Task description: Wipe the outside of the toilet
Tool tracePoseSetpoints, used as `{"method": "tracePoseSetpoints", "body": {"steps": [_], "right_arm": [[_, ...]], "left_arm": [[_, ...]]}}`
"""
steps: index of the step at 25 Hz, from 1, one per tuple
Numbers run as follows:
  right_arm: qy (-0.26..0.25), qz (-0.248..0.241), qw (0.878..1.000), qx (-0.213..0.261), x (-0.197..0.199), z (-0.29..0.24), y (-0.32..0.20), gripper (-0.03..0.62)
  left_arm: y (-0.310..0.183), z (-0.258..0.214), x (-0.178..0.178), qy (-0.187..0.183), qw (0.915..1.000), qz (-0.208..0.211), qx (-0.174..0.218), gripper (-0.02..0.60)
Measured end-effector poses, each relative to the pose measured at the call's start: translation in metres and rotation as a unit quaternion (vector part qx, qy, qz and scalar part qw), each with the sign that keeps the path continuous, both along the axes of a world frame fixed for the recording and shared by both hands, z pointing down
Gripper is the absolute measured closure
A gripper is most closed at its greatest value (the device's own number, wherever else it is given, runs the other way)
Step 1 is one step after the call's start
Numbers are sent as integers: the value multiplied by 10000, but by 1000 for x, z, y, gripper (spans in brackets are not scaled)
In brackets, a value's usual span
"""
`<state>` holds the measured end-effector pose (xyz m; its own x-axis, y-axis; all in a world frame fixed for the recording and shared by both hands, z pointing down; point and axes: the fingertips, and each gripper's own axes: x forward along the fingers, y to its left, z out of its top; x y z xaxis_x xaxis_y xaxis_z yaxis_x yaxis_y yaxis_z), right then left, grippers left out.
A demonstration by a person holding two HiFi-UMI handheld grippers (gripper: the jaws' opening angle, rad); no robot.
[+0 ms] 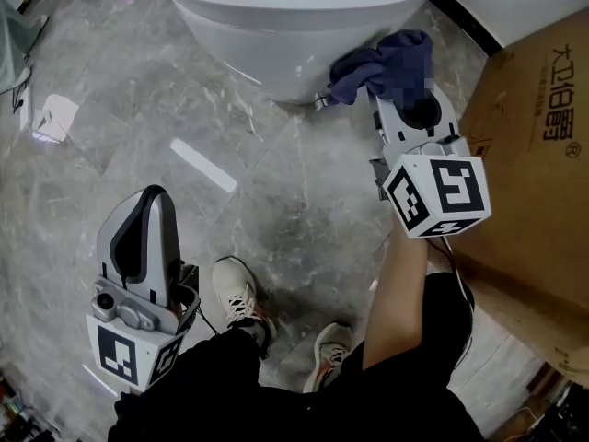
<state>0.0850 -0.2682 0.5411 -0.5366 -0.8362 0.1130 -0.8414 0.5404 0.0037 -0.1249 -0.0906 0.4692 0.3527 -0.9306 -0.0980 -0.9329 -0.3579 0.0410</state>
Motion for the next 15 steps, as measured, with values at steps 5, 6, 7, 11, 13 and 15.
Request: {"method": "tracePoseSetpoints", "body": {"steps": [5,6,7,11,13,15], "right_arm": [[24,-204,9994,261,-6,-33,-7,470],[42,-230,9993,283,-8,-34,-9,470],[56,-251,9993,288,-10,-33,-11,470],[-5,-283,9993,252,-12,-26,-14,471],[-32,-309,9993,230,-13,-21,-15,471],[-52,-305,9993,189,-13,-15,-16,471]], "left_arm": [[-1,-4,4,17,9999,90,76,571],[-2,-5,6,-2,9999,108,107,571],[-3,-6,6,-10,9999,109,124,571],[-11,-4,5,92,9999,105,82,571],[-13,4,9,46,9998,185,-6,571],[-15,13,10,45,9996,229,-126,571]]}}
